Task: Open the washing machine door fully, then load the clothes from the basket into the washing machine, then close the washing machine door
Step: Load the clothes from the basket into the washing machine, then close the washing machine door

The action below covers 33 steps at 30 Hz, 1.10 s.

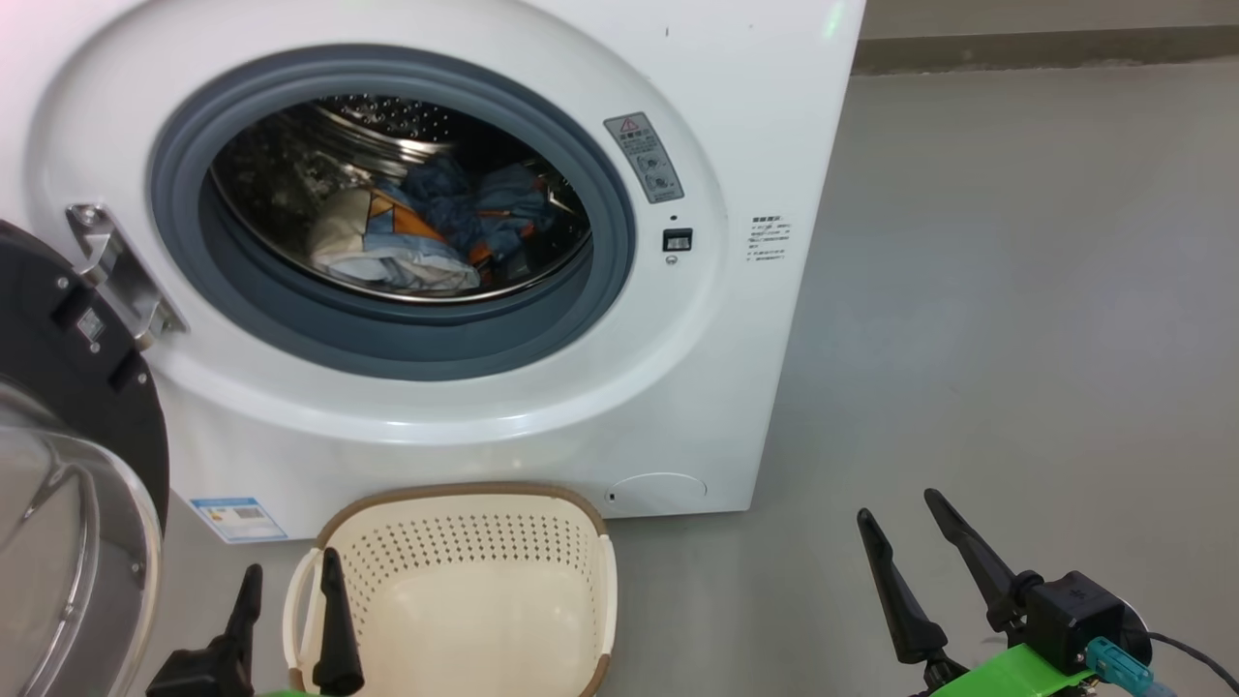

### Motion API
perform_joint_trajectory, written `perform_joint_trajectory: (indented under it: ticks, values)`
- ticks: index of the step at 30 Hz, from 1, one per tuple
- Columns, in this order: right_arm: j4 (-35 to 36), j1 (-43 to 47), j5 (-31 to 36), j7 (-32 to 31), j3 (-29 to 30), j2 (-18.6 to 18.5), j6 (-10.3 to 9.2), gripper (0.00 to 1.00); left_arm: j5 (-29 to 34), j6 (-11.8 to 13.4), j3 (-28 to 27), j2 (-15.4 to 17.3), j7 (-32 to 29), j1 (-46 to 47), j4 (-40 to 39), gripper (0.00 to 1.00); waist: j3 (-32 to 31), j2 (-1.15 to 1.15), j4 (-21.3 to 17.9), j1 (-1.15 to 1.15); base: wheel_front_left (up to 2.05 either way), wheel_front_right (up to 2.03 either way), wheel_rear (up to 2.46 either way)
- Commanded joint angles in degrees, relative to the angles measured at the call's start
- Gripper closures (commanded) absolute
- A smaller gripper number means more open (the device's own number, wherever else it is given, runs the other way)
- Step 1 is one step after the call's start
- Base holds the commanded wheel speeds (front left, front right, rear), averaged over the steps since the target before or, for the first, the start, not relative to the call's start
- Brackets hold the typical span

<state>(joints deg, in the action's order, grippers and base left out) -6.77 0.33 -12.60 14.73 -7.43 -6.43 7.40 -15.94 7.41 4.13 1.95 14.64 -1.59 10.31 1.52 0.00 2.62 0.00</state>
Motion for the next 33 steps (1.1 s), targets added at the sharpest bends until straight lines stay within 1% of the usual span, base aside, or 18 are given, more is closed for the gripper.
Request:
perform_joint_trajectory:
  ticks: [1, 7, 19, 33]
  values:
    - [1.57, -0.21, 0.97, 0.27, -1.3, 0.0, 0.09, 0.0, -0.03, 0.57, -2.14, 0.93, 0.36, 0.53, -2.08, 0.0, -0.6, 0.0, -0.61, 0.0, 0.0, 0.0, 0.0]
    - [2.15, -0.19, 0.95, 0.27, -0.05, 0.59, 0.09, 0.0, -1.12, 0.58, -2.39, 0.93, 0.36, -0.75, -3.38, 0.0, -1.58, 0.0, -1.29, 0.0, 0.0, 0.0, 0.0]
    - [2.31, 0.83, 1.16, 0.27, 0.15, 0.64, 0.09, 0.0, 0.29, 0.4, -2.9, 0.93, 0.36, -2.0, -3.35, 0.0, -1.79, 0.0, -1.93, 0.0, 0.0, 0.0, 0.0]
    - [2.59, 3.21, 1.95, 0.27, 2.81, 0.49, 0.09, 0.0, 1.87, -0.95, -3.48, 0.93, 0.36, -4.32, -3.04, 0.0, -3.02, 0.0, -1.85, 0.0, 0.0, 0.0, 0.0]
